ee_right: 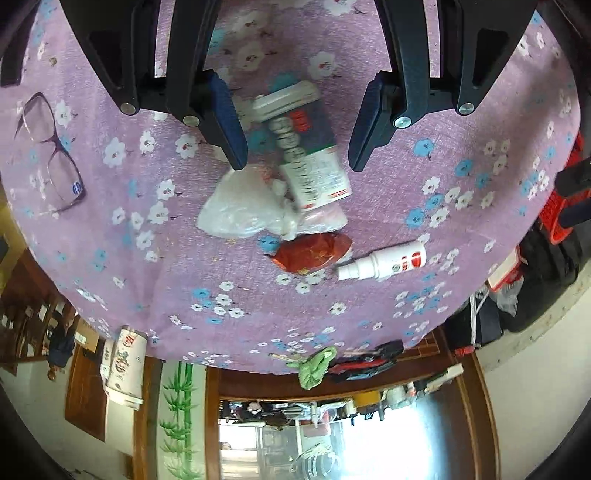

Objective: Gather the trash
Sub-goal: 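Move the right gripper to the white medicine box and close on it, then grasp the white bottle with the left gripper while the right holds the medicine box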

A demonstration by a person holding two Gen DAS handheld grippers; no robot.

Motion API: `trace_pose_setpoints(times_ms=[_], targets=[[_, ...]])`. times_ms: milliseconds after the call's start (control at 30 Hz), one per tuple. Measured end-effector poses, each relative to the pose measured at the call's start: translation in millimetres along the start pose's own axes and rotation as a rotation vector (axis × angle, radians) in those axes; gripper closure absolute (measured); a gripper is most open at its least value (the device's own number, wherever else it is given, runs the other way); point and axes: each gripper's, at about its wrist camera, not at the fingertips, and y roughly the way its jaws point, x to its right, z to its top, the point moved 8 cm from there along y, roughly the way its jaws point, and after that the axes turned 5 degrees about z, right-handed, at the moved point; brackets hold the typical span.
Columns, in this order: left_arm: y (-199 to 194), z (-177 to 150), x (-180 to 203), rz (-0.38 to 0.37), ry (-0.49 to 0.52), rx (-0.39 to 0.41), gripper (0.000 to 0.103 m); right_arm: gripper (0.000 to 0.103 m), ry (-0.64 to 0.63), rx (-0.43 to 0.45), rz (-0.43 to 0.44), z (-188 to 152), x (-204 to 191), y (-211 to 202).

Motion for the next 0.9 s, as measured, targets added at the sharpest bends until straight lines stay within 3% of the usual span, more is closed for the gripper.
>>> trace_pose_setpoints(times_ms=[167, 233, 267, 367, 500, 600, 767, 800, 900], targets=[[18, 23, 18, 0.005, 0.068, -0.007, 0.037, 0.043, 0.021, -0.011, 0.054, -2, 3, 6], [28, 30, 25, 0.013, 0.103, -0.012, 0.036, 0.061, 0.016, -0.028, 0.072, -6, -1, 12], [35, 34, 27, 0.026, 0.118, -0.018, 0.036, 0.064, 0.014, -0.038, 0.078, -8, -3, 15], [56, 40, 32, 0.046, 0.144, -0.050, 0.035, 0.065, 0.024, -0.028, 0.103, -11, -3, 17], [87, 48, 34, 0.065, 0.157, -0.083, 0.035, 0.065, 0.099, 0.019, 0.268, -9, -1, 8], [108, 56, 36, 0.048, 0.139, -0.100, 0.035, 0.065, 0.114, 0.070, 0.326, -4, -2, -2], [148, 65, 40, 0.053, 0.138, -0.144, 0.036, 0.065, 0.169, 0.122, 0.316, 2, 9, -10], [155, 65, 41, 0.054, 0.142, -0.154, 0.037, 0.065, 0.180, 0.134, 0.307, 3, 12, -12], [171, 65, 43, 0.055, 0.152, -0.184, 0.057, 0.065, 0.193, 0.151, 0.304, 6, 17, -14]])
